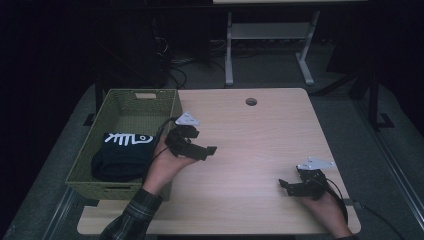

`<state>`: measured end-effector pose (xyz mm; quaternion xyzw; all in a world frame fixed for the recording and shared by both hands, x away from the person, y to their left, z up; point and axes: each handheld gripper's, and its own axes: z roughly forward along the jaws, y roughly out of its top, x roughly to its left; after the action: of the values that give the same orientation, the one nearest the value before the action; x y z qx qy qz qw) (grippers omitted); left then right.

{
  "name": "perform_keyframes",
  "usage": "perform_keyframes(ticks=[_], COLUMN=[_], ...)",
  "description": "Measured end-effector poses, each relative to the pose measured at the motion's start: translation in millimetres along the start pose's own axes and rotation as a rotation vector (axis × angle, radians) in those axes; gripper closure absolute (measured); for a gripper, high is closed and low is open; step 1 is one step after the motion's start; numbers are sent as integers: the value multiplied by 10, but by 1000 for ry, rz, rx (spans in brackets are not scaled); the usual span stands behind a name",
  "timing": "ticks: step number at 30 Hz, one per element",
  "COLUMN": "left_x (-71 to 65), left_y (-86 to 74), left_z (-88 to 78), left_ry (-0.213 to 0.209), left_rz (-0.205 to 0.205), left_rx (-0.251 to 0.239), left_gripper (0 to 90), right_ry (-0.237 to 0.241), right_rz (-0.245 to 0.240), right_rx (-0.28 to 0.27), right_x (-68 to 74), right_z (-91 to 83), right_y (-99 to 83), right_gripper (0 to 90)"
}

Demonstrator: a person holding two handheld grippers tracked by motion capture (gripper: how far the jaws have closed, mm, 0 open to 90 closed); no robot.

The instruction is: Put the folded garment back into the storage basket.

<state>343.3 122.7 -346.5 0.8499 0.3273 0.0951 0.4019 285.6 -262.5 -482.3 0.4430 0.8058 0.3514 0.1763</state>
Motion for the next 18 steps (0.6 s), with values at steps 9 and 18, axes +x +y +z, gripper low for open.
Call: perform_keyframes(ticks=[9,18], left_x=[-245,-283], left_y=[-218,-515], left_z=[348,644], left_ry=[-2,-2], left_rz=[25,46], left_rx=[-4,29], left_gripper=[142,141], right_ry=[0,0], right_rz=[1,0], right_rx=[1,1], right_x=[1,0], right_z=[0,0], right_y=[0,0], right_gripper=[136,136])
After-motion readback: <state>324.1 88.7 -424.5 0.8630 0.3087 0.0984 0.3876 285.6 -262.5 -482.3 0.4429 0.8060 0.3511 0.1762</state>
